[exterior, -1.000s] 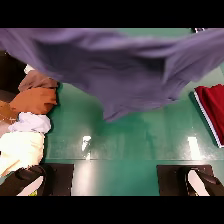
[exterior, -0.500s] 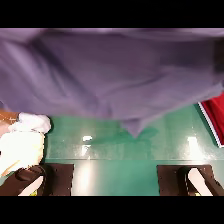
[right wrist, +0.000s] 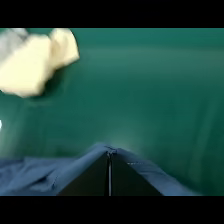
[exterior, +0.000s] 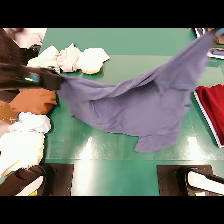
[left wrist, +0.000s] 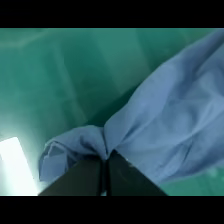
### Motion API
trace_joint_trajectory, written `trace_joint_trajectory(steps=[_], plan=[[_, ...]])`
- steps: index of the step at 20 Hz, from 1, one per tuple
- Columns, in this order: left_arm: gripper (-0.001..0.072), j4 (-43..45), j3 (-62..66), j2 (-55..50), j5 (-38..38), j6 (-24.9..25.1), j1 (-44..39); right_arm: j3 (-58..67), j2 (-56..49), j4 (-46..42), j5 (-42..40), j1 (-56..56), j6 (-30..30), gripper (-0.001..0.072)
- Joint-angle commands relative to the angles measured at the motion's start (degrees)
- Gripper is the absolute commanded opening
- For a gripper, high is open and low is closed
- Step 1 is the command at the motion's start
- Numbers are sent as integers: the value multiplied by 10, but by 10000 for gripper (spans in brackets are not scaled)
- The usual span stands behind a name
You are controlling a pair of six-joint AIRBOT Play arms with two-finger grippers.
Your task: Fold the shirts.
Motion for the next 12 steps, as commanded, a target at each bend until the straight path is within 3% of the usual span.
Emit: trace_joint_trajectory(steps=[1, 4, 8, 9, 10, 11, 12], plan=[[24, 29, -88, -80, 167, -9, 13, -40, -102, -73, -82, 61, 1, 12], [24, 11, -88, -159, 246, -27, 54, -39, -158, -73, -137, 67, 1, 13], [27, -5, -88, -210, 279, -21, 70, -39, -198, -70, -167, 69, 1, 19], [94, -5, -88, -212, 279, -22, 70, -39, -202, -56, -170, 68, 1, 114], [330, -5, -87, -212, 279, -22, 70, -39, -204, -41, -174, 62, 1, 351], [439, -3, -81, -212, 268, -22, 70, -39, -204, -22, -174, 55, 0, 456], [438, 7, -69, -210, 247, -17, 70, -32, -204, 5, -165, 46, -1, 456]])
